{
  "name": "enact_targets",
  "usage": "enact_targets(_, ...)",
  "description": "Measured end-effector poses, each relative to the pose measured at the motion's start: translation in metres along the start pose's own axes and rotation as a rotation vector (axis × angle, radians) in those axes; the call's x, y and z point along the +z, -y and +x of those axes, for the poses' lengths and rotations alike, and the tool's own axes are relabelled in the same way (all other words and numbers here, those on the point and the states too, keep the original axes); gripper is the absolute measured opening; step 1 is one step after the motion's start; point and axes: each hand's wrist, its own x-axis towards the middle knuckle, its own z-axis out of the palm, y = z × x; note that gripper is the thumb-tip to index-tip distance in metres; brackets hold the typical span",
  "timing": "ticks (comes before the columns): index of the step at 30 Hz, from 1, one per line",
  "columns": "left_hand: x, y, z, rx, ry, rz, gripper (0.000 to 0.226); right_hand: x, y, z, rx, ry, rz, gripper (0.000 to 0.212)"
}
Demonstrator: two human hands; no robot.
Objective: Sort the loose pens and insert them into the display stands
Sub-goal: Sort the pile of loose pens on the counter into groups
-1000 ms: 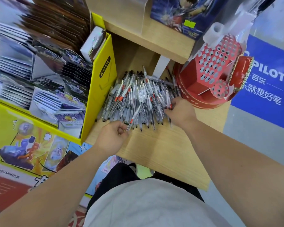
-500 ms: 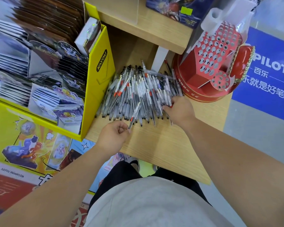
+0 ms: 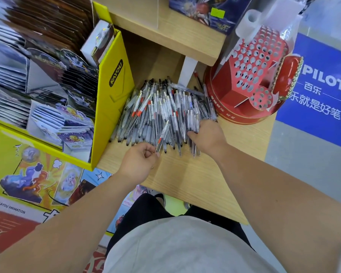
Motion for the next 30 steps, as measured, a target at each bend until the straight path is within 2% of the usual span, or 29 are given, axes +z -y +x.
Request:
enact_targets(17,0.008,-0.009,-0.005,-0.059,-0.042,-0.031,0.003,0.003,-0.002,-0.008,-0.004,0.085,0.092,0.033)
enact_targets(22,0.008,-0.009,-0.011,0.005,-0.021,-0.004,0.005,-0.006,-0.022,-0.02,-0.037,0.037,0.1,0.048)
enact_targets(27,0.024,-0.004,-0.012,0.115,0.098,0.15,0.011,-0.016,-0.079,-0.045,0.015,0.039,0.163,0.022)
enact_targets(30,0.042,-0.004,-0.014,0.222,0.197,0.331,0.012,-0.024,-0.116,-0.061,0.03,0.088,0.111,0.02)
